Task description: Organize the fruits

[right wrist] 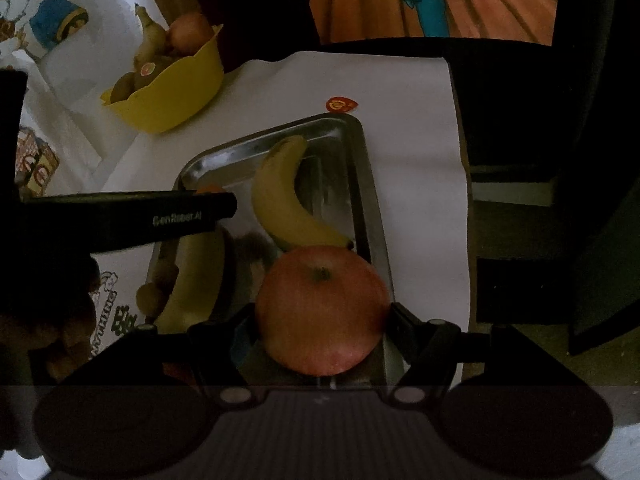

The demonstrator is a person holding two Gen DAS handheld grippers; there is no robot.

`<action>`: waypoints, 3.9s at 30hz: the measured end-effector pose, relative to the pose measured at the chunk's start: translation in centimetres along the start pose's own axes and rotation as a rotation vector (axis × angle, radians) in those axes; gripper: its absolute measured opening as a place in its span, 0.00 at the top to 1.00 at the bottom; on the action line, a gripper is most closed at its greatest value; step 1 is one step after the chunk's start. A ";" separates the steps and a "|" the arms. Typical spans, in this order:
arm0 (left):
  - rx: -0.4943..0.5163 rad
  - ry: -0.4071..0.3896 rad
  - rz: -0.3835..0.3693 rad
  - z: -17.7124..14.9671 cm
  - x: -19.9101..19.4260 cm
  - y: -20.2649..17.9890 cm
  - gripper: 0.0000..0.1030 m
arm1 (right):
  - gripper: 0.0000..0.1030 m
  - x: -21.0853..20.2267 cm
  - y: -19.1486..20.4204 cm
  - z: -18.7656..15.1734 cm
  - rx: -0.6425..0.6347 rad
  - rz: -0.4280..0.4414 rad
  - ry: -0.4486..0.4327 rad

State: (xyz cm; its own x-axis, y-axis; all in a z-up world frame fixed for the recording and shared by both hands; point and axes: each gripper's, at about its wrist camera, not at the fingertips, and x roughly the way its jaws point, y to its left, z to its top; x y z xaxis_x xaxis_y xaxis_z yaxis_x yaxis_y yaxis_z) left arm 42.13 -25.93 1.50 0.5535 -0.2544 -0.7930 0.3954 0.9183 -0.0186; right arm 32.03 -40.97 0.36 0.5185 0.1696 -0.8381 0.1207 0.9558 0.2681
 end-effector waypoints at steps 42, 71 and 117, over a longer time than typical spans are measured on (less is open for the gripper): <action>-0.293 -0.210 0.170 -8.1 -14.9 5.0 0.03 | 0.00 -8.6 0.9 -2.5 -0.016 -0.048 -0.163; -0.333 -0.211 0.242 -13.6 -17.2 7.7 0.03 | 0.00 -9.1 2.7 -3.6 -0.070 -0.026 -0.139; -0.412 -0.232 0.290 -12.5 -5.8 15.0 0.07 | 0.00 0.3 10.1 -0.3 -0.077 0.005 -0.280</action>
State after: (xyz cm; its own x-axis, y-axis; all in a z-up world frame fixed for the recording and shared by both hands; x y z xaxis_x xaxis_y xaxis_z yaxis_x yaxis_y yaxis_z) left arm 35.69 -6.88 -1.78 0.7621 0.0089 -0.6474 -0.0909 0.9915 -0.0934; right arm 33.13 -31.22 2.61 0.7340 0.1115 -0.6700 0.0589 0.9723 0.2263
